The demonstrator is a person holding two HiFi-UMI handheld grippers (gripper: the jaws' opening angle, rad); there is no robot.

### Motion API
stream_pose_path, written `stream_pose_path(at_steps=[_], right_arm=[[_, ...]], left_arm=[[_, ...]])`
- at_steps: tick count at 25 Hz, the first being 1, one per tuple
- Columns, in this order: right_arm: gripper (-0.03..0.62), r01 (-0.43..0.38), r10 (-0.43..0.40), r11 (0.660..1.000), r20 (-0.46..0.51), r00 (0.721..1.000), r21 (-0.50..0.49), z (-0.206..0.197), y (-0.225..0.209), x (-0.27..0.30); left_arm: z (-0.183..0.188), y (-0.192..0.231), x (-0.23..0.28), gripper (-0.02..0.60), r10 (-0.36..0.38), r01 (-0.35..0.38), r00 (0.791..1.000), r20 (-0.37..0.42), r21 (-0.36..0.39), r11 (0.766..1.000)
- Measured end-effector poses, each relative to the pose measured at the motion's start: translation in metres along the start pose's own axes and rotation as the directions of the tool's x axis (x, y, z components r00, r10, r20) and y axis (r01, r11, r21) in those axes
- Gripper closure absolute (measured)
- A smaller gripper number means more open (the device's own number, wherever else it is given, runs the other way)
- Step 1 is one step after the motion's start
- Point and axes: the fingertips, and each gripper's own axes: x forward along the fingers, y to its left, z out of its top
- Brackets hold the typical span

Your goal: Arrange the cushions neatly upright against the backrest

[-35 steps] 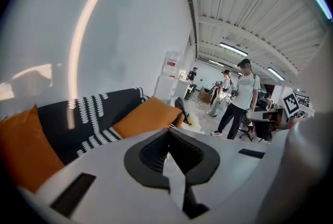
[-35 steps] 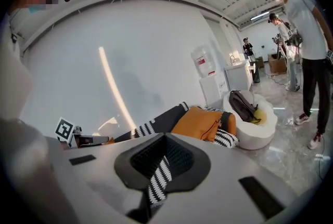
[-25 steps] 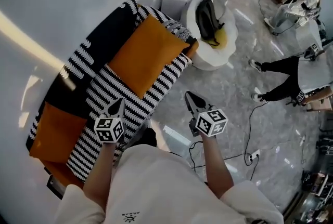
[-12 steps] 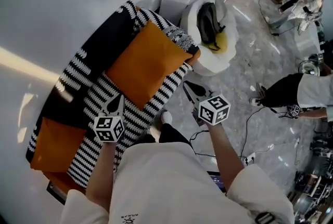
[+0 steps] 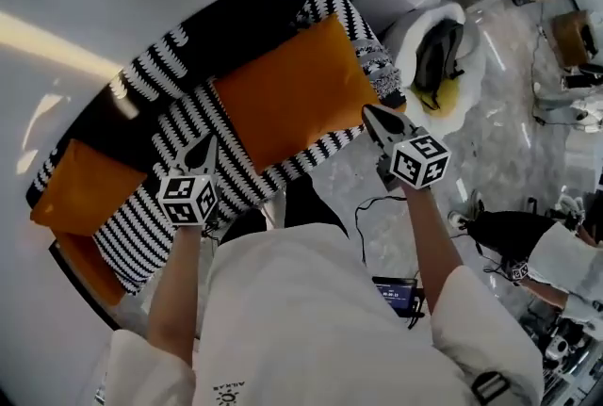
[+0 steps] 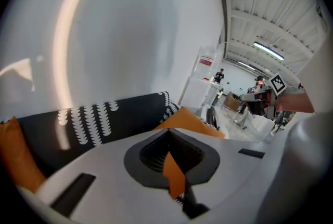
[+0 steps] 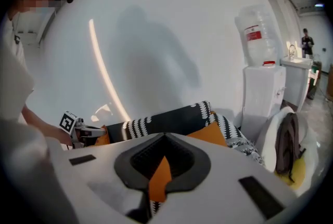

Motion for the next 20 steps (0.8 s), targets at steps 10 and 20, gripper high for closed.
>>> stream_pose_path(at_steps=[10, 20], right_arm=[[0.571, -0.158, 0.135, 0.981, -0.19, 0.972, -0.112, 0.014, -0.07, 0.112], [0.569, -0.11, 0.081, 0.987, -0.232, 0.969, -0.115, -0.006, -0.145, 0.184]], left_arm=[[0.004, 0.011, 0.069, 0.563, 0.134, -0.135, 0.991, -0.015, -0.1, 0.986], [-0.058, 0.05, 0.16, 0.561, 0.18, -0.202, 0.974, -0.138, -0.171, 0.964]])
